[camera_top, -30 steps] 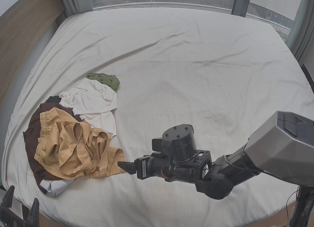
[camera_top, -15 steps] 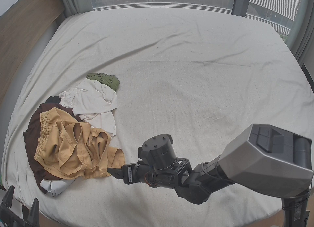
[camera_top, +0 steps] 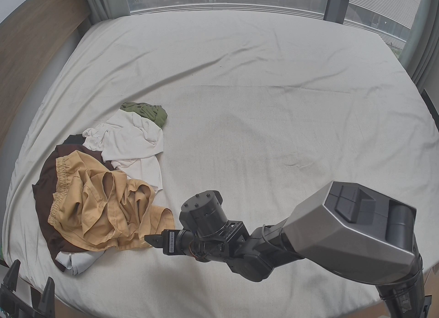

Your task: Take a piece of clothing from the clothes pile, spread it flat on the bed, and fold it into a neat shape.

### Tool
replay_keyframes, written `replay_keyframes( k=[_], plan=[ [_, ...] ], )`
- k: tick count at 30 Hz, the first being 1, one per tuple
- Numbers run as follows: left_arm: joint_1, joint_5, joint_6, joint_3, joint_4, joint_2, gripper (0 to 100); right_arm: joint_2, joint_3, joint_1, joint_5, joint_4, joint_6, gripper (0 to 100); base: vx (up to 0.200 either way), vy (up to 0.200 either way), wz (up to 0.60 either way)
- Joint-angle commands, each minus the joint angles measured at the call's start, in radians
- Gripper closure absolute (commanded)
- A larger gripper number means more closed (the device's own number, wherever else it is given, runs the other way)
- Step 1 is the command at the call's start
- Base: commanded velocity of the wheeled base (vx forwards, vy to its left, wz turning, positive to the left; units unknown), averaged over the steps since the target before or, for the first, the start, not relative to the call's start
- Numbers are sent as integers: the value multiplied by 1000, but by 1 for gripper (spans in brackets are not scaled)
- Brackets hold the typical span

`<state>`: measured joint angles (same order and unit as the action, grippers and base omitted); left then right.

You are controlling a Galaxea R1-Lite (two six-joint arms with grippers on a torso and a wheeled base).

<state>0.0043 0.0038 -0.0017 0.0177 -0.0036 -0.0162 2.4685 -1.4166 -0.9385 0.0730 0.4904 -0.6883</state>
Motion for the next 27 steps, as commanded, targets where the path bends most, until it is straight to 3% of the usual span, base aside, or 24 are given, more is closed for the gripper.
replay_keyframes(
  k=[1, 23, 24, 27],
  plan=[
    [0, -1, -1, -18, -1, 16, 0, 33, -53, 3, -12, -29, -8, 0, 0, 0, 0],
    [0, -1, -1, -18, -1, 16, 0, 129, -194, -3, -21, -43, -65, 0, 0, 0, 0],
    [0, -1, -1, -18, -1, 16, 0, 133, -200, -3, -21, -43, -65, 100, 0, 0, 0],
    [0, -1, -1, -18, 1, 16, 0, 138, -208, -5, -33, -41, -65, 100, 0, 0, 0]
  ],
)
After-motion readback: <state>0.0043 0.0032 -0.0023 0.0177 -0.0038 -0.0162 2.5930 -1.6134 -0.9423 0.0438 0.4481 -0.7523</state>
